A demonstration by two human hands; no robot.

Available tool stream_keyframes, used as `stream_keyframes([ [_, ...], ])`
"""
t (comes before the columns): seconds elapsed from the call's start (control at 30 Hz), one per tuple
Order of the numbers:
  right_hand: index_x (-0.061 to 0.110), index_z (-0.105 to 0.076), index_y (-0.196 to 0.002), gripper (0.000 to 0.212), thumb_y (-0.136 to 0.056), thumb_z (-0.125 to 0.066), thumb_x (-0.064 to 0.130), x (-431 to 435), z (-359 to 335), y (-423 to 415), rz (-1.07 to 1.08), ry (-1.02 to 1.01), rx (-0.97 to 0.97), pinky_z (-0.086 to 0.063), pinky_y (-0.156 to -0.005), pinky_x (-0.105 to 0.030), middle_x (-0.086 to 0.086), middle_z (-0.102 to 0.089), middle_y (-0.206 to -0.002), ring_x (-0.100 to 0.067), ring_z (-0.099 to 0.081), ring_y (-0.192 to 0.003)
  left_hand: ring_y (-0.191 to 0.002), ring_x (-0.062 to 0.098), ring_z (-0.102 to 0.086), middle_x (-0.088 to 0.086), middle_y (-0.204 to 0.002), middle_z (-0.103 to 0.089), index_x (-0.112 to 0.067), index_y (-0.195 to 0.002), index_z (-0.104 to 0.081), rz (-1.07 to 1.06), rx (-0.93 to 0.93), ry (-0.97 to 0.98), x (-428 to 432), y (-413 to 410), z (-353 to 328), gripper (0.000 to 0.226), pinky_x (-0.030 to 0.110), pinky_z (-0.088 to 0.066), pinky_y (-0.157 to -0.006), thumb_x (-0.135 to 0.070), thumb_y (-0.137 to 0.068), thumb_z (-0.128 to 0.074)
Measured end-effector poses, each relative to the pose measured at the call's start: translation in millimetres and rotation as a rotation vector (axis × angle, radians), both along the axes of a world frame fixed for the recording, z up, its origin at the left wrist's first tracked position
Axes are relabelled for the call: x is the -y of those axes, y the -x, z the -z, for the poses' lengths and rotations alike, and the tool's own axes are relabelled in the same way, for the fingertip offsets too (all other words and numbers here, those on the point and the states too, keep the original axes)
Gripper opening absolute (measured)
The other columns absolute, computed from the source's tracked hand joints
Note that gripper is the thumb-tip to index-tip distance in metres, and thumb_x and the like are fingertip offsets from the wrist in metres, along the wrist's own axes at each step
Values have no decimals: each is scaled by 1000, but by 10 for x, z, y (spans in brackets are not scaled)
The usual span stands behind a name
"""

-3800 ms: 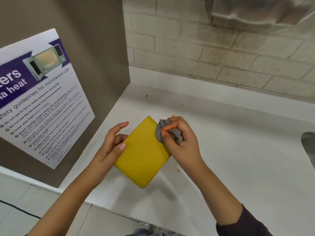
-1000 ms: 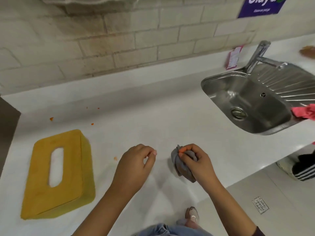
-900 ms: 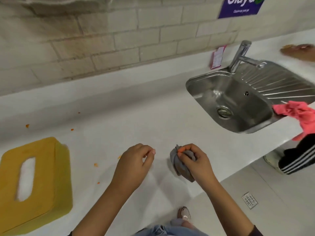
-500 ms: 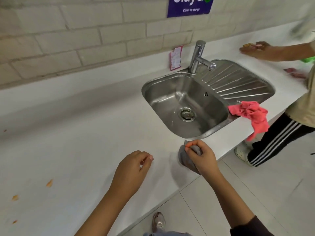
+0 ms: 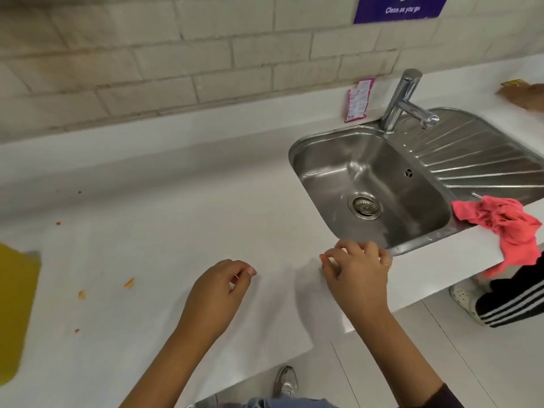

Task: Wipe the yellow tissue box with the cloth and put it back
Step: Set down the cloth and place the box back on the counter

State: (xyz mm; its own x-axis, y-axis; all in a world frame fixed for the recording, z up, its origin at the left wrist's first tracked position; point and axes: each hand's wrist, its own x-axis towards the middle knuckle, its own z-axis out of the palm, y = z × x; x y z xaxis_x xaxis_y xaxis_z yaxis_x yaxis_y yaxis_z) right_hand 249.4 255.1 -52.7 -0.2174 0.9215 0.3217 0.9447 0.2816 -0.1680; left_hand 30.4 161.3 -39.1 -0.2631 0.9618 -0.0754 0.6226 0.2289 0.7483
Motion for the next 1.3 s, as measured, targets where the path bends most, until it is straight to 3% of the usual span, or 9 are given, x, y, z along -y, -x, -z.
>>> stream_keyframes([
  [0.37, 24, -72, -78, 5, -81, -68, 22, 596, -314, 2067, -489, 107, -201, -28, -78, -35, 10, -73, -80, -20, -61, -75, -90, -7, -57, -23, -87, -65, -47, -79, -60, -422, -18, -165, 1400, 1566, -308, 25, 6, -42, -67, -26, -90, -53],
  [0.57, 42, -66, -81, 20, -85, -64, 23, 1040, -305, 3097, -767, 718, -570, -39, -65, -5, 29, -65, -80, 5, -56, -74, -88, -4, -58, -25, -92, -63, -39, -79, -66, -594, -1, -228, 2176, 2249, -313, 19, 9, -44, -69, -28, -89, -56],
  [0.73, 29, -61, -111, 30, -84, -65, 16, 1192, -224, 3800, -905, 630, -427, -37, -72, -4, 11, -61, -110, -2, -53, -82, -84, 6, -57, -18, -89, -60, -35, -78, -67, -621, -6, -190, 2565, 2569, -170, 12, 10, -43, -64, -26, -86, -62],
  [0.83, 23, -52, -126, 49, -81, -66, 9, 1189, -199, 4136, -979, 503, -281, -36, -89, -20, -2, -50, -127, -17, -48, -105, -72, 7, -54, -15, -76, -55, -37, -86, -64, -613, 7, -148, 2647, 2614, -86, 7, 19, -45, -61, -32, -81, -67],
  [0.93, 23, -44, -133, 62, -78, -65, 3, 1140, -183, 4394, -970, 475, -208, -37, -97, -31, -6, -39, -137, -27, -41, -120, -63, 9, -53, -9, -60, -48, -45, -96, -55, -547, 29, -82, 2648, 2588, -27, 20, 25, -46, -57, -45, -77, -63],
  [1.07, 23, -37, -138, 73, -76, -55, -10, 1025, -198, 4653, -954, 567, -226, -32, -97, -24, -8, -34, -140, -26, -38, -126, -64, 6, -54, -10, -57, -46, -50, -111, -44, -544, 38, -39, 2599, 2555, 27, 38, 15, -42, -52, -48, -77, -60],
  [1.17, 24, -35, -140, 79, -73, -52, -14, 936, -195, 4798, -973, 637, -245, -32, -96, -22, -9, -33, -140, -24, -38, -127, -52, 8, -52, -10, -50, -43, -44, -123, -44, -605, -45, -35, 2571, 2588, 57, 51, 11, -35, -48, -47, -76, -64],
  [1.23, 23, -35, -141, 81, -71, -53, -15, 889, -174, 4862, -995, 675, -225, -29, -98, -20, -10, -34, -141, -23, -36, -129, -53, 8, -54, -14, -53, -47, -40, -134, -39, -625, -100, -21, 2576, 2598, 69, 68, 14, -43, -57, -56, -72, -63],
  [1.3, 21, -35, -141, 80, -73, -57, -14, 870, -146, 4933, -1033, 713, -222, -27, -99, -18, -11, -38, -141, -21, -36, -130, -74, 8, -61, -17, -77, -55, -46, -143, -13, -632, -137, 61, 2592, 2606, 91, 91, 26, -52, -79, -71, -67, -57],
])
